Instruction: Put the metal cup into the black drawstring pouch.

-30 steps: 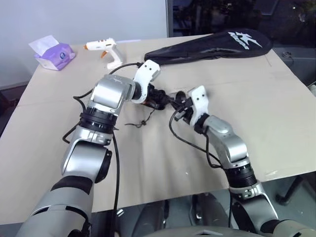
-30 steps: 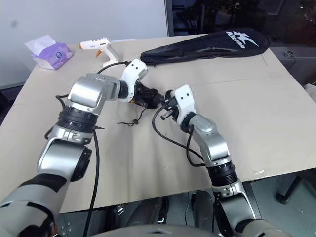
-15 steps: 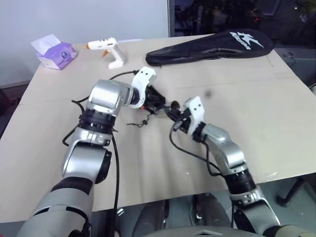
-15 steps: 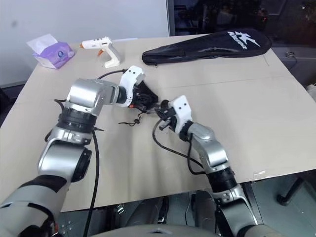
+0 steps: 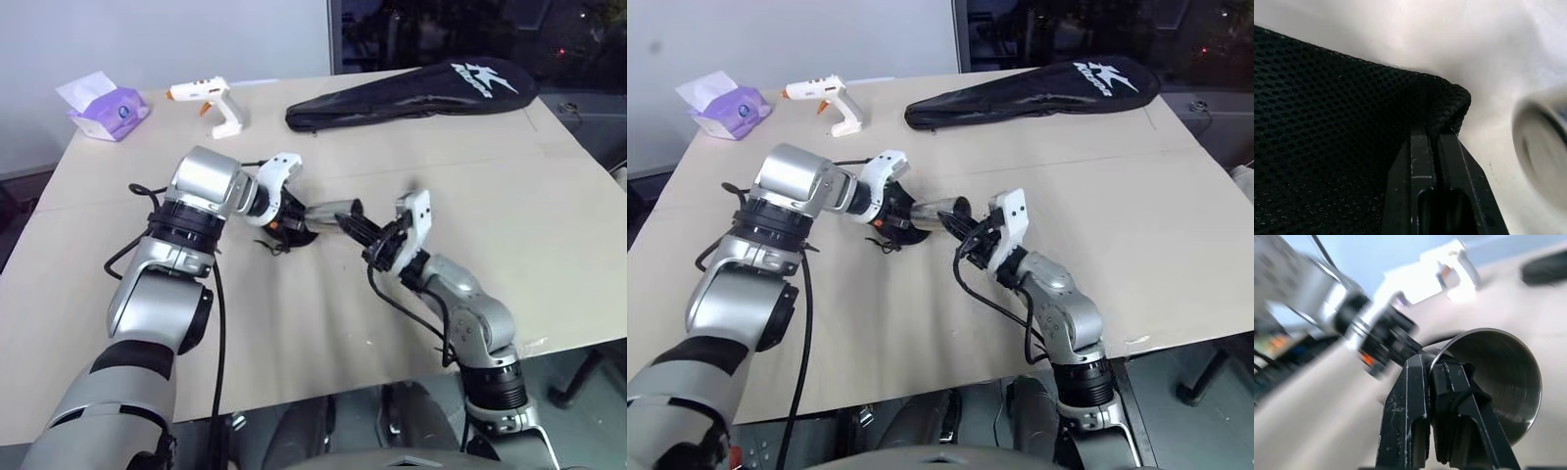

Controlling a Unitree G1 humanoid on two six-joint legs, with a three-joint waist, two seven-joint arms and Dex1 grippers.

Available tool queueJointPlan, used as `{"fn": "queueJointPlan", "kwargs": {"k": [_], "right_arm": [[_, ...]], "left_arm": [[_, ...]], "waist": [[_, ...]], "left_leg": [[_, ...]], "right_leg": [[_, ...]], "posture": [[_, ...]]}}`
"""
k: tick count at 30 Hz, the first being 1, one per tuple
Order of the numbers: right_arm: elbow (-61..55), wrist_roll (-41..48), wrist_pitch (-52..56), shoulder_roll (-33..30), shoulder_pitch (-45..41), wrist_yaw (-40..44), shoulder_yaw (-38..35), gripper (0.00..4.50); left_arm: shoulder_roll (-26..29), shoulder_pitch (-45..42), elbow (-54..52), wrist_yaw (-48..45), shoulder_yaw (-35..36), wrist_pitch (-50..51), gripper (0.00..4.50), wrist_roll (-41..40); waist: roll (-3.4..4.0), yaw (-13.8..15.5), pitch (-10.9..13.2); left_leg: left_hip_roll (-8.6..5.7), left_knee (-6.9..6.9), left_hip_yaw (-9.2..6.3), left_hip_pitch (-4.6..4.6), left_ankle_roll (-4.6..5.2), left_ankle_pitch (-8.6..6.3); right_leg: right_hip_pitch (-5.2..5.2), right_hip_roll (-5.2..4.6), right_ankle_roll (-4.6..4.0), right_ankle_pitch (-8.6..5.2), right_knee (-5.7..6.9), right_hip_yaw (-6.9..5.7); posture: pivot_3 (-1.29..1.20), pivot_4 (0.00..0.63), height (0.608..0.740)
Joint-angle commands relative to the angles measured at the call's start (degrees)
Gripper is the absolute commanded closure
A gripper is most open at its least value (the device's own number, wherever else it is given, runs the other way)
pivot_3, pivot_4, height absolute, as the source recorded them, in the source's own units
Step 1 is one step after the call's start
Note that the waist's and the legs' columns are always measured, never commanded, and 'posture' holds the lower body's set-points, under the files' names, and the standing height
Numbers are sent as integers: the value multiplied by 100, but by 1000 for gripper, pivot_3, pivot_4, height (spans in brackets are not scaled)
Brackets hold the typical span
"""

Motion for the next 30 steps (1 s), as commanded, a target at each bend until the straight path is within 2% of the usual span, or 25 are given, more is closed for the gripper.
{"fn": "queueJointPlan", "kwargs": {"k": [1,9,19,25,30], "right_arm": [[317,358,-238,219,-188,244,-58,4361],[1696,13,-944,368,-441,506,128,4361],[1621,80,-830,226,-331,768,254,4361],[2076,-469,-1123,234,-604,701,558,4361],[2593,-1317,-1731,227,-946,525,923,4361]], "left_arm": [[-64,-218,215,64,178,-11,4500,-57],[-177,-459,430,224,602,241,4500,-226],[-198,-373,387,455,866,384,4500,-256],[-250,-354,270,635,1065,568,4500,-369],[-244,-265,-56,691,1104,785,4500,-488]], "waist": [[0,-1,0],[0,-18,0],[0,-20,0],[0,-29,0],[0,-82,0]], "left_leg": [[-1,1,1,0,0,0],[0,0,8,-2,0,0],[0,0,13,-3,-1,0],[0,1,16,-3,-1,0],[0,3,19,-2,-1,1]], "right_leg": [[0,0,0,0,0,-2],[-11,1,0,0,9,2],[-21,0,0,0,26,9],[-23,0,0,0,30,12],[-24,1,0,0,33,16]], "posture": [[0,150,740],[0,150,740],[0,150,740],[0,150,740],[0,150,740]]}}
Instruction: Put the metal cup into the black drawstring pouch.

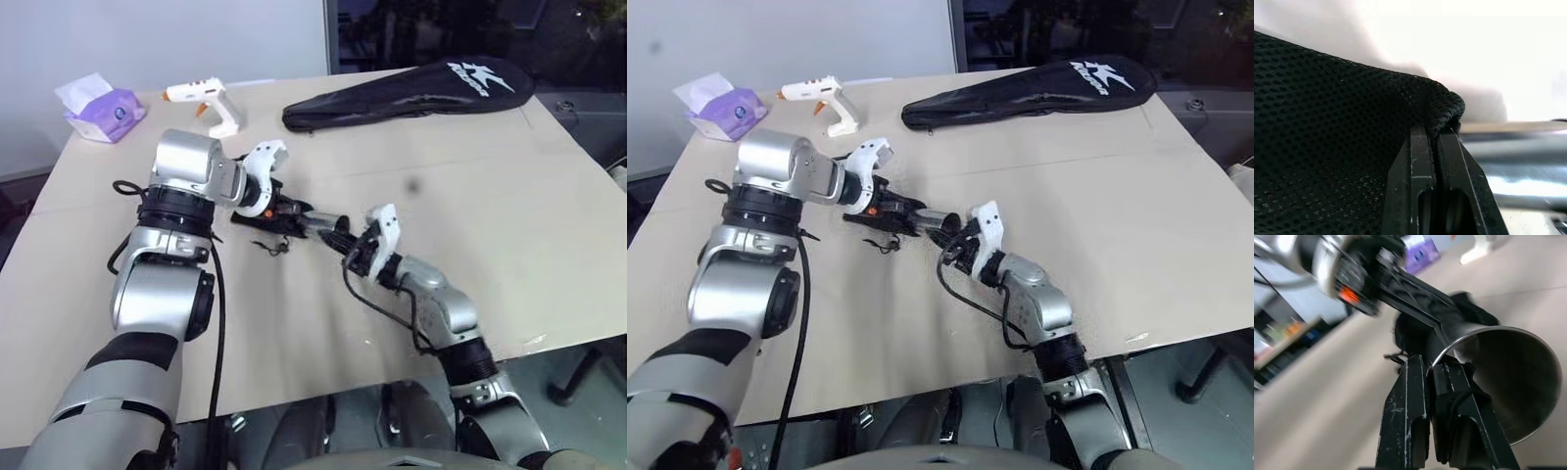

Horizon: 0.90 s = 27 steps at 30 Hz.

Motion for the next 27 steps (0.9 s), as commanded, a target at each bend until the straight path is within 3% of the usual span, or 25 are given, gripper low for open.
{"fn": "queueJointPlan", "kwargs": {"k": [1,13,19,24,27], "right_arm": [[222,-439,-499,171,-310,-85,345,4361],[1039,-995,-1003,117,-778,1,424,4361],[1738,-1575,-2308,285,-1287,-446,517,4361],[1714,-1053,-2395,634,-1540,-346,100,4361],[2136,-1369,-2451,533,-1827,-225,263,4361]], "left_arm": [[-108,24,-509,-110,135,216,4500,-360],[21,716,-1922,-140,140,540,4500,-942],[12,741,-2114,-74,432,785,4500,-1480],[8,909,-2186,227,695,784,4500,-1550],[-135,1045,-2725,173,801,781,4500,-1798]], "waist": [[0,-27,0],[-5,-109,-5],[-4,-105,-4],[-5,-121,-4],[-5,-118,-4]], "left_leg": [[0,0,-1,1,0,0],[1,6,-2,7,-1,0],[0,9,-2,7,-2,1],[1,8,-3,7,-3,1],[0,9,-3,7,-3,1]], "right_leg": [[0,0,0,0,1,-1],[1,4,0,0,7,35],[1,4,0,0,7,35],[0,4,0,0,7,35],[2,2,0,0,5,35]], "posture": [[0,150,740],[0,150,740],[0,150,740],[0,150,740],[0,150,740]]}}
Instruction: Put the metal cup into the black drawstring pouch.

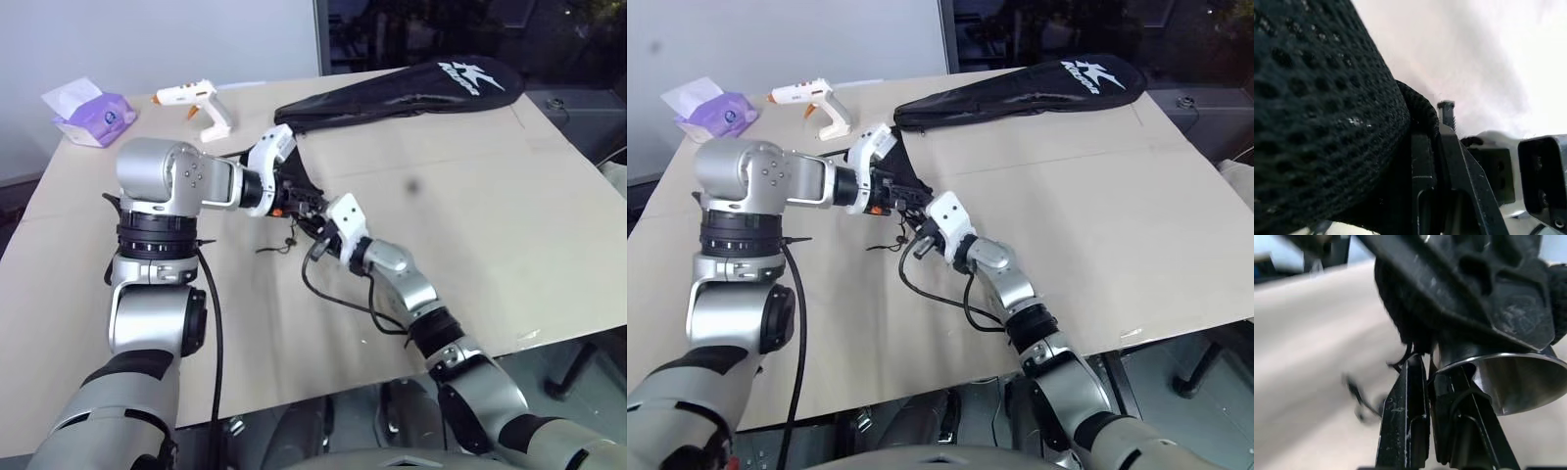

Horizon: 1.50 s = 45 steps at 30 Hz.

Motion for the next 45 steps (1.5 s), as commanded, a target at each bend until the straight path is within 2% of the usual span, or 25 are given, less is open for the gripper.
{"fn": "queueJointPlan", "kwargs": {"k": [1,5,7,12,14,15,18,19,23,26,28,31,33,34,38,41,44,45], "right_arm": [[120,-233,-380,70,-689,124,115,4361],[822,-1067,-874,-80,-1258,-72,565,4361],[894,-1343,-1161,-204,-1419,-308,596,4361],[372,129,-370,239,-1235,8,-424,4361],[79,407,-130,231,-1169,183,-543,4361],[44,210,-214,124,-1152,187,-394,4361],[176,-1343,-1083,-545,-1140,106,715,4361],[169,-1403,-1123,-585,-1103,125,786,4361],[-116,6,-103,4,-1026,189,-184,4361],[-92,353,142,149,-1100,219,-545,4361],[56,-19,-92,39,-1170,166,-305,4361],[417,-1323,-981,-364,-1283,201,748,4361],[748,-1940,-1413,-547,-1392,31,1199,4361],[828,-1855,-1450,-479,-1400,-38,1109,4361],[386,290,-200,339,-1414,-61,-587,4361],[340,651,47,319,-1544,-118,-945,4361],[427,-1088,-1157,-356,-1435,221,566,4361],[442,-1352,-1358,-461,-1392,313,829,4361]], "left_arm": [[-226,241,-546,-97,-74,178,4500,-424],[-400,173,-380,40,150,181,4500,-824],[-371,101,279,262,421,181,4500,-869],[-338,205,309,510,574,181,4500,-1051],[-419,288,101,630,622,181,4500,-998],[-489,314,58,724,697,160,4500,-885],[-605,526,-35,831,817,-710,4500,-626],[-645,521,13,907,877,-870,4500,-563],[-835,193,338,1132,1312,-354,4500,-645],[-932,103,267,1212,1480,-57,4500,-716],[-982,83,146,1281,1541,82,4500,-713],[-1029,54,-30,1333,1547,161,4500,-728],[-1077,-4,-34,1390,1588,176,4500,-784],[-1089,-32,20,1435,1634,181,4500,-802],[-936,131,106,1520,1657,181,4500,-871],[-913,227,104,1594,1677,181,4500,-1029],[-1094,123,295,1792,1867,181,4500,-1286],[-1149,58,396,1859,1951,181,4500,-1362]], "waist": [[0,-6,0],[0,-23,0],[0,-38,0],[-2,-110,-1],[-2,-111,-1],[-2,-112,-1],[2,-110,-4],[1,-111,-4],[-2,-145,-1],[-2,-122,-2],[-3,-111,-3],[-3,-114,-2],[-3,-127,-2],[-3,-129,-2],[-4,-157,-1],[-15,-82,-9],[-14,-86,-9],[-14,-85,-9]], "left_leg": [[0,0,1,0,0,0],[0,2,-1,0,-1,0],[0,2,-1,0,-1,1],[0,7,-6,-3,-1,1],[0,8,-8,-5,-1,1],[0,9,-11,-6,-1,1],[-2,9,-9,-3,-1,1],[-3,9,-7,-2,-1,1],[2,9,-7,-3,-3,1],[2,8,-9,-3,-3,1],[-5,11,-10,-3,-2,1],[-7,12,-12,-3,-2,1],[-7,11,-11,-3,-2,1],[-7,10,-11,-3,-3,1],[3,8,-12,-2,-5,1],[-2,16,-27,-4,-6,1],[-11,18,-26,-5,-5,0],[-12,17,-26,-5,-5,0]], "right_leg": [[0,1,0,0,0,1],[-1,4,0,0,1,-2],[-2,3,0,0,1,-2],[0,0,0,0,0,-7],[1,-3,0,0,-1,-8],[2,-3,0,0,-1,-10],[2,-2,0,0,1,-8],[2,-2,0,0,2,-7],[-3,4,-1,1,4,-3],[-2,3,-2,1,4,-2],[2,-3,-1,2,1,-3],[1,-2,0,2,2,-3],[-1,-1,0,2,3,-3],[-2,1,0,2,3,-2],[-3,6,-1,2,3,-2],[6,-2,-3,3,0,-16],[5,-5,-2,3,-3,-13],[3,-4,-2,3,1,-12]], "posture": [[0,150,740],[0,150,740],[0,150,740],[0,150,740],[0,150,740],[0,150,740],[0,150,740],[0,150,740],[0,150,740],[0,150,740],[0,150,740],[0,150,740],[0,150,740],[0,150,740],[0,150,740],[0,150,740],[0,150,740],[0,150,740]]}}
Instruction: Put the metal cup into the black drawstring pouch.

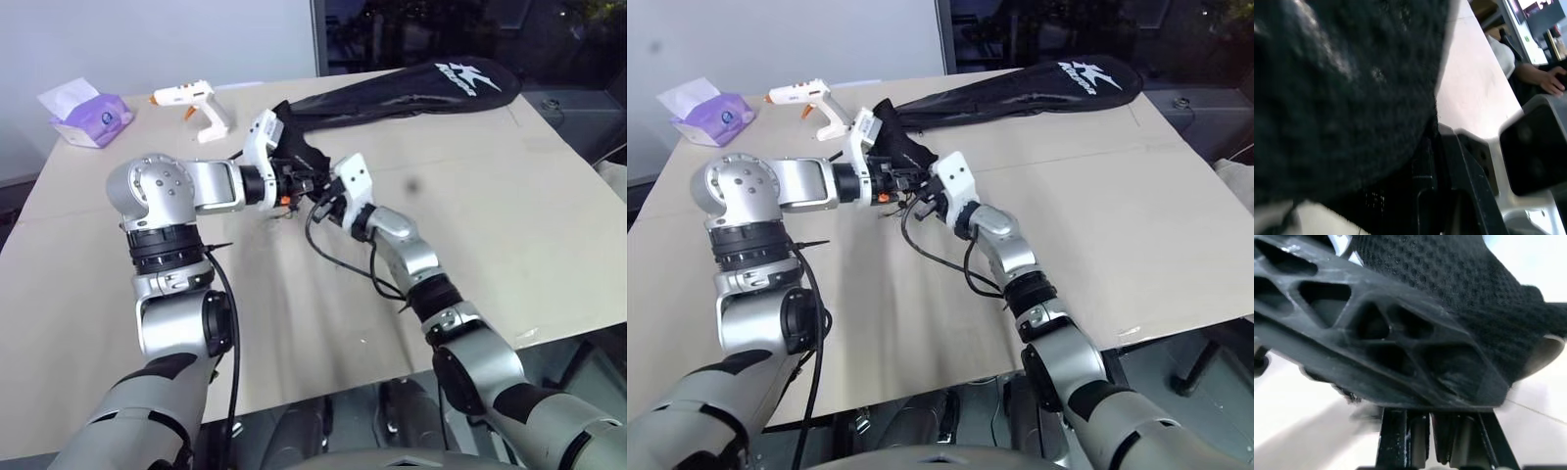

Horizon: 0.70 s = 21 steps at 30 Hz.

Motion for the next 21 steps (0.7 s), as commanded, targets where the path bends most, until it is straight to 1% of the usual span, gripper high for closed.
{"fn": "queueJointPlan", "kwargs": {"k": [1,6,10,11,13,15,17,19,21], "right_arm": [[-319,-1035,-1045,-247,-246,352,984,4361],[-393,-1187,-925,-435,-134,304,987,4361],[-812,-950,-488,-499,52,381,740,4361],[-1055,-798,-295,-536,169,466,645,4096],[-1493,-574,79,-631,398,624,514,3380],[-1815,-479,408,-692,554,706,477,2413],[-2233,-200,988,-710,749,854,408,1489],[-2616,-14,1444,-785,927,1009,391,1489],[-2887,99,1727,-826,1051,981,334,1489]], "left_arm": [[-206,-109,286,220,141,161,4500,-376],[-276,-480,1089,680,850,161,4500,-626],[-202,-479,1413,936,1068,161,4500,-547],[-169,-454,1463,972,1114,161,4500,-480],[-112,-423,1576,1019,1230,161,4500,-360],[-89,-414,1660,1037,1306,153,4500,-272],[-81,-371,1760,1054,1364,81,4500,-167],[-95,-382,1946,1122,1518,-22,4500,-74],[-104,-422,2087,1163,1628,-84,4500,-27]], "waist": [[-1,-9,0],[-1,-39,1],[-1,-39,1],[-1,-35,1],[-1,-32,1],[-1,-25,1],[-1,-20,1],[-1,-13,0],[-1,-14,-1]], "left_leg": [[-1,-1,0,0,0,0],[4,-1,0,1,-1,1],[4,-1,-1,1,-2,0],[4,-1,-2,0,-2,0],[4,-1,-4,0,-2,0],[3,-1,-3,-1,-2,0],[2,-1,-3,-1,-2,0],[3,-1,-5,0,-2,0],[3,-1,-3,1,-2,0]], "right_leg": [[-2,0,0,0,-1,-1],[-2,4,0,0,2,-1],[-2,2,0,0,1,0],[-2,2,0,0,1,-1],[-2,2,0,0,0,-2],[-2,2,0,0,0,-1],[-1,2,0,0,0,-2],[-2,2,0,0,1,-3],[-1,2,0,0,2,-2]], "posture": [[0,150,740],[0,150,740],[0,150,740],[0,150,740],[0,150,740],[0,150,740],[0,150,740],[0,150,740],[0,150,740]]}}
